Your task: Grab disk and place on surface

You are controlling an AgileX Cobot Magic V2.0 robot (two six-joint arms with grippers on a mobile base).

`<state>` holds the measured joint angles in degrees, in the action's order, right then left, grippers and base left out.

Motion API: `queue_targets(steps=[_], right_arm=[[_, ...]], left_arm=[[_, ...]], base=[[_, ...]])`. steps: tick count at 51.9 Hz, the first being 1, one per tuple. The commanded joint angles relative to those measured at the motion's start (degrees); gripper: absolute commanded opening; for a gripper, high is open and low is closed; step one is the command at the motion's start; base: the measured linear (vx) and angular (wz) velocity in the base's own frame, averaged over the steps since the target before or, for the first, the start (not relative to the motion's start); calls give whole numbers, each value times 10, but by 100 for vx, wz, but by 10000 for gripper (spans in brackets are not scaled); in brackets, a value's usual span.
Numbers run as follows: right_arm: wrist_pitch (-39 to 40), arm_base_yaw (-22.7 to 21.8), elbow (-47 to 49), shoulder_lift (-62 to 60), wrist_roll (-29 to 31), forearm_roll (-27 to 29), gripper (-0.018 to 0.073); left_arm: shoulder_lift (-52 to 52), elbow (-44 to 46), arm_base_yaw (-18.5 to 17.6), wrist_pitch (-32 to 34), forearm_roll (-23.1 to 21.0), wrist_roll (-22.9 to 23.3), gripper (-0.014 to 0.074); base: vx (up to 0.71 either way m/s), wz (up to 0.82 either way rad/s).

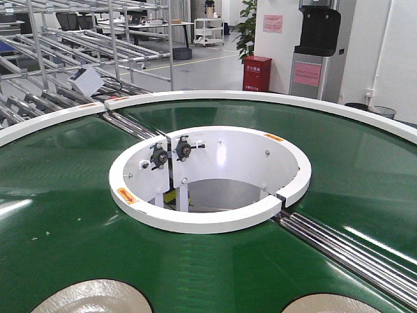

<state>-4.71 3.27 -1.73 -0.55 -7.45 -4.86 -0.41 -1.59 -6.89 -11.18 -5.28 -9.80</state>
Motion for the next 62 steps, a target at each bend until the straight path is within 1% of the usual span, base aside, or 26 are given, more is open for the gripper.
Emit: queue_targets(steps=[1,41,44,47,49,52,53,55,56,58,60,62], right_arm=[[52,-1,-11,-5,-1,-3,-9],[52,-1,-11,-5,-1,-3,-9],[58,-1,-11,-5,-1,-3,-9],[73,-1,-11,-5,-1,-3,-9],[90,-1,-11,-5,-1,-3,-9],[113,-1,-8,-5,-2,-3,-9],[121,-1,-6,-5,-2,-3,-9],[125,-1,4,-5,-2,-3,-9],[124,-1,13,-5,-2,-3,-9],[117,-1,35,-5,-2,-3,-9],[107,-1,60,-4,-2,-3,-9],[92,-1,92,-1,-1,-3,-9]], left_arm=[[-10,-7,0,47,-8,1,-1],[-10,-7,0,49,-8,1,-1],[-10,-7,0,64,-8,3,-1],[-10,-6,0,93,-14,16,-1],[-10,-5,0,142,-14,27,-1],[-10,3,0,223,-15,61,-1],[-10,7,0,261,-15,86,-1],[-10,21,0,288,-15,116,-1],[-10,32,0,291,-15,126,0],[-9,63,0,280,-12,128,0],[-5,93,0,255,-7,116,1],[4,128,0,223,-7,92,1]], base=[[0,0],[0,0],[0,0],[0,0],[0,0],[0,0],[0,0],[0,0],[0,0],[0,0],[0,0],[0,0]])
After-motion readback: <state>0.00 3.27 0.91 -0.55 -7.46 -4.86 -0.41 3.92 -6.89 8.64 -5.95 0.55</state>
